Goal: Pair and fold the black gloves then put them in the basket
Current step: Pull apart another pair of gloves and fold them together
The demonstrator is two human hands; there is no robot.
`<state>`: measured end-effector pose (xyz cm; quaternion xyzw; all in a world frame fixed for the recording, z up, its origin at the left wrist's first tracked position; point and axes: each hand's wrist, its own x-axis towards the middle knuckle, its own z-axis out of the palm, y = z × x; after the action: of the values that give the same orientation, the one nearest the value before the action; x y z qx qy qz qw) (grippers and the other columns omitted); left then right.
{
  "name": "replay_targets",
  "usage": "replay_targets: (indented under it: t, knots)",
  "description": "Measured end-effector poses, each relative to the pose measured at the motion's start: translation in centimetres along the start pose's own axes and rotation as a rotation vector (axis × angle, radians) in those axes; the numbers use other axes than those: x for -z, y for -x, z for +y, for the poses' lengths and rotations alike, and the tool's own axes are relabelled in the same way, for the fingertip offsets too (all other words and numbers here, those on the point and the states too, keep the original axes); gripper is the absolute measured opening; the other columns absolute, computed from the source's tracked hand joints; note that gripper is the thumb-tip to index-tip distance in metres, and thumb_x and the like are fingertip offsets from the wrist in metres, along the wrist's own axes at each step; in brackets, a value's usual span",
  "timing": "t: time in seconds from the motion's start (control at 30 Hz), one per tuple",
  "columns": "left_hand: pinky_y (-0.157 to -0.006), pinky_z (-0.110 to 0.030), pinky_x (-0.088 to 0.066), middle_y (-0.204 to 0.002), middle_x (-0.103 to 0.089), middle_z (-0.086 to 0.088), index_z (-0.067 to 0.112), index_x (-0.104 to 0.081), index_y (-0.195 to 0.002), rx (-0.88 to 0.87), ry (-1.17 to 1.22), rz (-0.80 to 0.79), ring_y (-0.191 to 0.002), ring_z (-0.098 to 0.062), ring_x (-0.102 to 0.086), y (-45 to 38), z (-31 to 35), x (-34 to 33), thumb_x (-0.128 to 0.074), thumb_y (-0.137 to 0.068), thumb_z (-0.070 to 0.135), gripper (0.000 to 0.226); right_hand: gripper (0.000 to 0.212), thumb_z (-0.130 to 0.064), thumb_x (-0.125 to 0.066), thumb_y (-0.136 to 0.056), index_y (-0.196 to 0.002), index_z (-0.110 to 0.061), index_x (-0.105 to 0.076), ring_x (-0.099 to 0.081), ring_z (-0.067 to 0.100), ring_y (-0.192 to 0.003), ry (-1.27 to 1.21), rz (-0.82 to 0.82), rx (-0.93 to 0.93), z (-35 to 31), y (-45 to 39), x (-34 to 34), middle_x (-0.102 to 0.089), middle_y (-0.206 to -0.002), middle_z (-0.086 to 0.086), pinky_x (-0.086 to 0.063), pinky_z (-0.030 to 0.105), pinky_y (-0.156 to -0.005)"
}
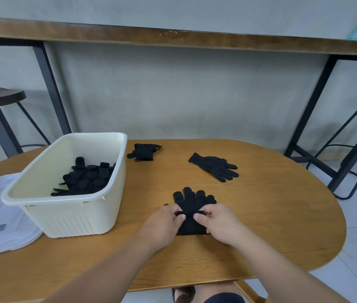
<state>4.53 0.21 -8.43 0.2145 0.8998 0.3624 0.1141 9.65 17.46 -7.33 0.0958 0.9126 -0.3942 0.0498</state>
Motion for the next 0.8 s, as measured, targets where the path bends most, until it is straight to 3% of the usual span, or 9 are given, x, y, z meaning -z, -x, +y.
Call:
replay_targets:
  t: [0.07, 0.17, 0.23, 0.33, 0.43, 0.53, 0.57, 0.63, 0.8]
  knots:
    - [-0.058, -0.024, -0.040, -0.071, -0.057, 0.008, 0.024, -0.062, -0.097, 0.043, -0.032, 0.007, -0.062, -0.008, -0.051, -0.8, 0.2, -0.2, -0.051, -0.097, 0.034, 0.014, 0.032, -0.037, -0.059, -0.095, -0.086, -0.007, -0.067, -0.051, 0.015, -0.060, -0.018, 0.036, -0.060, 0.0, -0.7, -0.1, -0.054, -0.062, -0.001, -0.041, 0.029, -0.061]
    - [-0.060, -0.026, -0.042, -0.071, -0.056, 0.008, 0.026, -0.061, -0.095, 0.101, -0.076, 0.008, -0.065, -0.011, -0.052, -1.6, 0.4, -0.4, -0.053, -0.096, 0.035, 0.012, 0.027, -0.037, -0.063, -0.092, -0.076, -0.016, -0.063, -0.054, 0.016, -0.061, -0.016, 0.092, -0.108, 0.1, -1.5, -0.6, -0.057, -0.063, -0.002, -0.048, 0.032, -0.063]
    - [-0.064, -0.029, -0.049, -0.077, -0.062, 0.007, 0.028, -0.059, -0.096, 0.115, -0.125, 0.014, -0.072, -0.013, -0.059, -1.7, 0.5, -0.5, -0.054, -0.094, 0.037, 0.011, 0.018, -0.039, -0.066, -0.089, -0.080, -0.024, -0.059, -0.058, 0.015, -0.064, 0.035, 0.138, -0.119, 0.1, -1.7, -1.1, -0.061, -0.070, -0.005, -0.052, 0.035, -0.066]
    - [-0.068, -0.030, -0.051, -0.090, -0.062, 0.007, 0.027, -0.051, -0.100, 0.085, -0.264, 0.063, -0.081, -0.013, -0.060, -1.6, 0.6, -0.7, -0.057, -0.091, 0.039, 0.015, 0.026, -0.047, -0.064, -0.087, -0.089, -0.030, -0.045, -0.058, 0.014, -0.064, 0.211, 0.206, -0.127, 0.2, -1.5, -1.3, -0.060, -0.073, -0.007, -0.045, 0.030, -0.055]
    - [-0.062, -0.025, -0.040, -0.098, -0.050, 0.009, 0.027, -0.041, -0.095, 0.003, -0.302, 0.139, -0.079, -0.012, -0.053, -1.2, 0.6, -0.4, -0.062, -0.090, 0.035, 0.022, 0.029, -0.044, -0.064, -0.089, -0.080, -0.031, -0.039, -0.052, 0.013, -0.063, 0.279, 0.258, -0.034, 0.2, -1.2, -1.4, -0.054, -0.077, -0.009, -0.037, 0.026, -0.053]
    - [-0.069, -0.027, -0.045, -0.100, -0.048, 0.009, 0.024, -0.050, -0.092, -0.189, -0.379, 0.121, -0.083, -0.011, -0.051, -1.0, 0.7, -0.2, -0.057, -0.093, 0.025, 0.007, 0.022, -0.034, -0.060, -0.094, -0.078, -0.029, -0.046, -0.052, 0.010, -0.066, 0.384, 0.262, 0.156, -0.1, -0.7, -1.5, -0.046, -0.088, -0.011, -0.034, 0.020, -0.053]
    - [-0.072, -0.027, -0.045, -0.102, -0.050, 0.008, 0.022, -0.055, -0.094, -0.258, -0.419, 0.102, -0.086, -0.011, -0.050, -1.0, 0.7, -0.2, -0.053, -0.095, 0.022, 0.002, 0.016, -0.032, -0.057, -0.096, -0.082, -0.030, -0.050, -0.054, 0.010, -0.070, 0.420, 0.254, 0.220, -0.2, -0.5, -1.4, -0.045, -0.091, -0.012, -0.035, 0.019, -0.055]
    - [-0.077, -0.027, -0.045, -0.105, -0.053, 0.006, 0.020, -0.062, -0.101, -0.372, -0.489, 0.081, -0.093, -0.012, -0.052, -0.9, 0.4, -0.3, -0.046, -0.099, 0.023, 0.016, 0.009, -0.030, -0.052, -0.098, -0.095, -0.031, -0.060, -0.056, 0.009, -0.081, 0.459, 0.223, 0.306, 0.0, -0.3, -1.2, -0.049, -0.099, -0.015, -0.042, 0.021, -0.064]
    - [-0.079, -0.019, -0.041, -0.109, -0.053, 0.017, 0.029, -0.058, -0.119, -0.495, -0.448, 0.048, -0.096, -0.004, -0.048, 0.3, -1.6, 0.0, -0.044, -0.095, 0.051, 0.036, 0.040, -0.046, -0.048, -0.094, -0.128, -0.029, -0.060, -0.050, 0.004, -0.111, 0.475, 0.111, 0.419, 1.4, 1.0, -0.4, -0.054, -0.122, -0.018, -0.046, 0.024, -0.091]
